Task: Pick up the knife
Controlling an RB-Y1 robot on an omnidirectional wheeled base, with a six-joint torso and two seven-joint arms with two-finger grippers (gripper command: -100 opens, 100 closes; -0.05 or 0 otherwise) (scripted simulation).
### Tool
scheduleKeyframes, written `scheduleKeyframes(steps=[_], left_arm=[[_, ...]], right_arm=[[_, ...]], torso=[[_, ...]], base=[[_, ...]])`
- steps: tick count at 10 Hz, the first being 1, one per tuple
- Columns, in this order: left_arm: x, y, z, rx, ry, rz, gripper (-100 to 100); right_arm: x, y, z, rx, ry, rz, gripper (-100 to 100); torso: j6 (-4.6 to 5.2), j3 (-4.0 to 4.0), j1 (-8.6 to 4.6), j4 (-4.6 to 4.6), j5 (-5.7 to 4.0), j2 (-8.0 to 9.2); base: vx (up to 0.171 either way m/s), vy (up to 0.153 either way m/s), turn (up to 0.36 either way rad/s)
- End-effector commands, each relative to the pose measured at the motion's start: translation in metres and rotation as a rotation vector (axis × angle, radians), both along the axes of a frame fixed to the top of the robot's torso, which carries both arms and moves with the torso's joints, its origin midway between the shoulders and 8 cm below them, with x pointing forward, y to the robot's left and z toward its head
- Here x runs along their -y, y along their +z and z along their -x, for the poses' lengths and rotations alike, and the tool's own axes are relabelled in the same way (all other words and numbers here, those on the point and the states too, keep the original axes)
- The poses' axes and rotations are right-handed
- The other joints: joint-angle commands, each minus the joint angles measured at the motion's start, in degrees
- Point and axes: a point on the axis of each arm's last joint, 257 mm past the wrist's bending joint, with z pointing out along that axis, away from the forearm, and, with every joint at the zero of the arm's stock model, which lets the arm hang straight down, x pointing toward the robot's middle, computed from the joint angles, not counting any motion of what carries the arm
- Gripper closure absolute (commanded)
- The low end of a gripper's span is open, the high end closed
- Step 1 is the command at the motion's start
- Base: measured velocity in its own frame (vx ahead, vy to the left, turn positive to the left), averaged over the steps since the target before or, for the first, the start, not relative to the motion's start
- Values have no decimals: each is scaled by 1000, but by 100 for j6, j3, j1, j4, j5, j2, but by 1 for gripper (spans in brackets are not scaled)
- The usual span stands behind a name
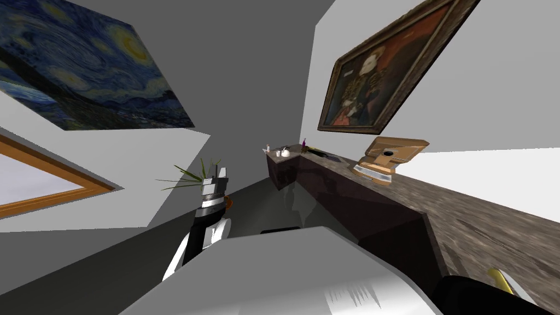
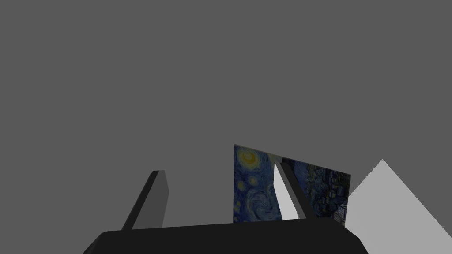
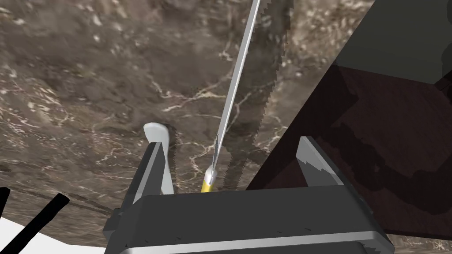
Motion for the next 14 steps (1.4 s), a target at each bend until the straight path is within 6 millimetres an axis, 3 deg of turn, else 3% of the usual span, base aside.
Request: scheduleKeyframes(steps=[1,2,3,4,7,8,9,13,14], left_arm=[[0,0,0,0,0,0,0],[0,0,0,0,0,0,0],[0,0,0,0,0,0,0],[0,0,0,0,0,0,0],[0,0,0,0,0,0,0],[0,0,0,0,0,0,0],[0,0,0,0,0,0,0],[0,0,0,0,0,0,0],[0,0,0,0,0,0,0]], right_arm=[[7,4,-3,4,-19,15,-100],[5,2,-1,2,-12,10,-100],[5,2,-2,3,-14,11,0],[3,-2,5,4,-18,15,-100],[-1,-13,18,7,-26,20,-100],[0,-11,14,7,-25,18,-100],[0,-11,14,6,-25,19,100],[0,-11,15,7,-30,19,100],[0,-11,15,7,-31,19,0]], torso=[[0,0,0,0,0,0],[2,-1,0,-1,-2,-1],[6,5,43,2,5,9],[6,9,75,4,15,16],[6,8,87,3,19,14],[6,8,88,3,19,15],[6,9,91,4,20,17],[-5,9,84,3,10,17],[-6,9,83,3,9,17]], base=[[56,-231,104],[17,-97,33],[4,-20,2],[17,-22,33],[24,-21,36],[9,-9,6],[0,0,0],[0,-1,-5],[0,0,0]])
